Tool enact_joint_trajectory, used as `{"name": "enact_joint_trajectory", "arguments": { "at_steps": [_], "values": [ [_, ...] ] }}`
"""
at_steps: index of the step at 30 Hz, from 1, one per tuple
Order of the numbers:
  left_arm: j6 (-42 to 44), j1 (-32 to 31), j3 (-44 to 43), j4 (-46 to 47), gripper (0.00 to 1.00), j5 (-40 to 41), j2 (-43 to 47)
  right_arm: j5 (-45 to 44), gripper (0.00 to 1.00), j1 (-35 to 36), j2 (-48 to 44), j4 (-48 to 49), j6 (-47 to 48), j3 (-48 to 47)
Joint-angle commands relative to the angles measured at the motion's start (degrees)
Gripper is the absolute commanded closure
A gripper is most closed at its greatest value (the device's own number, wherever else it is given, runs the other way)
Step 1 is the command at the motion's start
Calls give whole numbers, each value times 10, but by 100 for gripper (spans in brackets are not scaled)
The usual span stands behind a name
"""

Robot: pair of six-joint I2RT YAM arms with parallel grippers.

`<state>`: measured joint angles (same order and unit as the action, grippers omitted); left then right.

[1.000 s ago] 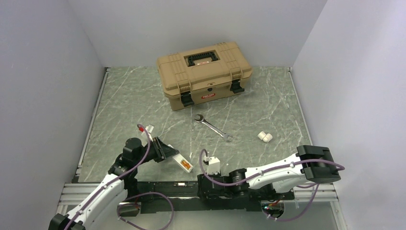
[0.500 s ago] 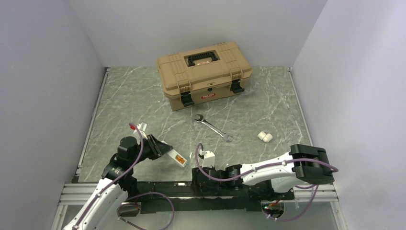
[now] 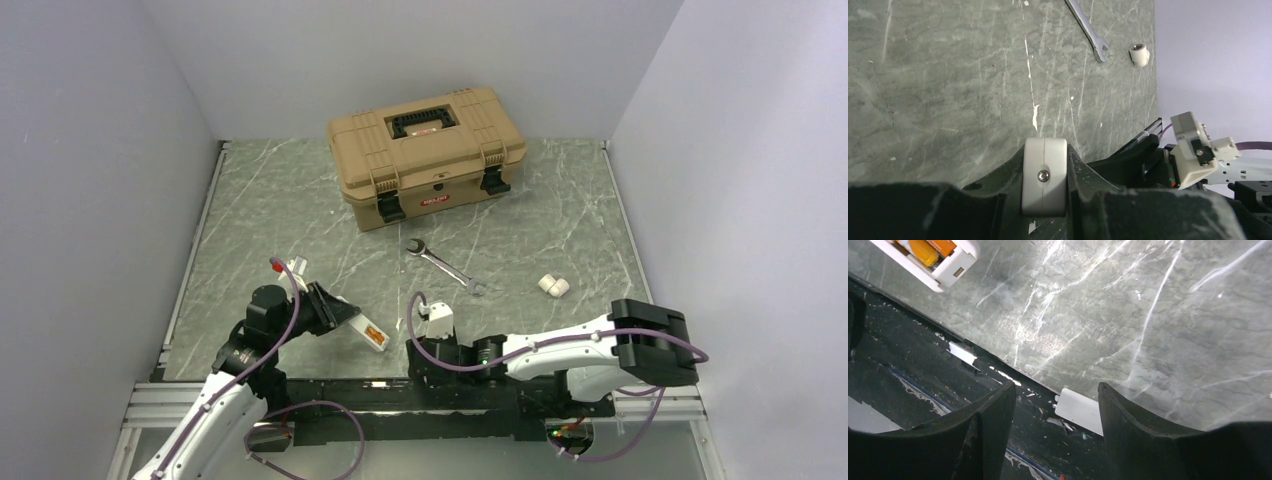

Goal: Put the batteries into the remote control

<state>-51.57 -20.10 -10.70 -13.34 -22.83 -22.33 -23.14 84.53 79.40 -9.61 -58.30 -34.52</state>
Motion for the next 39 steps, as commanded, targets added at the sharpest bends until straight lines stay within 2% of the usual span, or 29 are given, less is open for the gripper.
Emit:
{"name": "enact_joint_trajectory", "arguments": {
  "at_steps": [1, 5, 7, 13, 18, 23, 25, 29, 33, 39],
  "values": [
    [6, 4, -8, 16, 100, -8, 1, -28, 36, -3, -58, -35, 52, -2],
    [5, 5, -8, 20, 100, -11, 0, -10, 35, -8, -95, -58, 155, -5],
    [6, 5, -8, 20, 100, -12, -1, 23, 32, -10, -110, -56, 218, -2],
    [8, 6, -9, 14, 100, -12, 3, 141, 31, -17, -143, -35, 386, 1],
    [4, 7, -7, 12, 100, -13, 8, 148, 32, -22, -124, -79, 503, -40],
    [6, 7, -6, 11, 100, -15, 7, 276, 28, -41, -132, -56, 654, -21],
    [7, 7, -7, 9, 100, -14, 9, 290, 28, -53, -131, -65, 680, -23],
    [4, 7, -3, 19, 100, -15, 7, 376, 30, -83, -118, -102, 726, -31],
    [-1, 8, 4, 35, 100, -20, -3, 362, 37, -85, -104, -119, 766, -41],
    [3, 8, 2, 36, 100, -18, -10, 346, 36, -88, -85, -128, 827, -49]
  ]
}}
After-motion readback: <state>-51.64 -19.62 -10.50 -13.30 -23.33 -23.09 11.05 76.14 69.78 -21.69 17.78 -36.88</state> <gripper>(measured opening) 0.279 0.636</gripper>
